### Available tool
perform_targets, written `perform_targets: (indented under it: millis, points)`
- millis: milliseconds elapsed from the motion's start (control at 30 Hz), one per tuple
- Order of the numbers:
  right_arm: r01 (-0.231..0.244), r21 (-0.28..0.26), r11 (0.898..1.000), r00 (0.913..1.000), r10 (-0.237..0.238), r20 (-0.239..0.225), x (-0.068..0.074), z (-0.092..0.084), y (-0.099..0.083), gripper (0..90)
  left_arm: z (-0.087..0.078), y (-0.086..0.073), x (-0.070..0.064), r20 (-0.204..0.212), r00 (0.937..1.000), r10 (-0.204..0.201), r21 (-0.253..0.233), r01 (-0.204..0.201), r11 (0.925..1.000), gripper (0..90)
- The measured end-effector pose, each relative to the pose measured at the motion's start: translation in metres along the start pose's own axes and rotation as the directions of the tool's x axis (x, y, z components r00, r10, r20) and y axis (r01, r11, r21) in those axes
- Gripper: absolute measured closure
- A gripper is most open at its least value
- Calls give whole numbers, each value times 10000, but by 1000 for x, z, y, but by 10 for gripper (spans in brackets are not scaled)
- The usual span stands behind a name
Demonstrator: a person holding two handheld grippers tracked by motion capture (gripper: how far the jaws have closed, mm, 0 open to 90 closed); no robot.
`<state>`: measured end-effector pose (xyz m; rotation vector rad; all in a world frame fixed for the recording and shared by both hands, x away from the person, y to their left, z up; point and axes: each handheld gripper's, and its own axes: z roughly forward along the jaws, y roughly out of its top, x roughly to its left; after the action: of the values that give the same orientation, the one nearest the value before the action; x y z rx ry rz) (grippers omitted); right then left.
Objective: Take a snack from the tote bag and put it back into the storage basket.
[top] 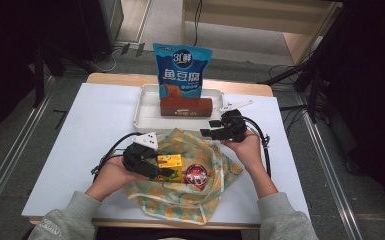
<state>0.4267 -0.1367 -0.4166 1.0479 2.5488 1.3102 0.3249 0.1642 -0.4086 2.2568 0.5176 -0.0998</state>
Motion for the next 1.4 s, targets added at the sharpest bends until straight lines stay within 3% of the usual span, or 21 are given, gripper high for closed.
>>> perform_targets:
  millis: [367,1400]
  points:
    - [-27,-5,10000,10000,27,5,0,0,0,428,-12,3,1,-140,9997,-220,-337,215,9992,498]
    - [33,0,10000,10000,-33,-54,0,0,0,424,-51,11,0,-375,9965,-743,-639,718,9954,502]
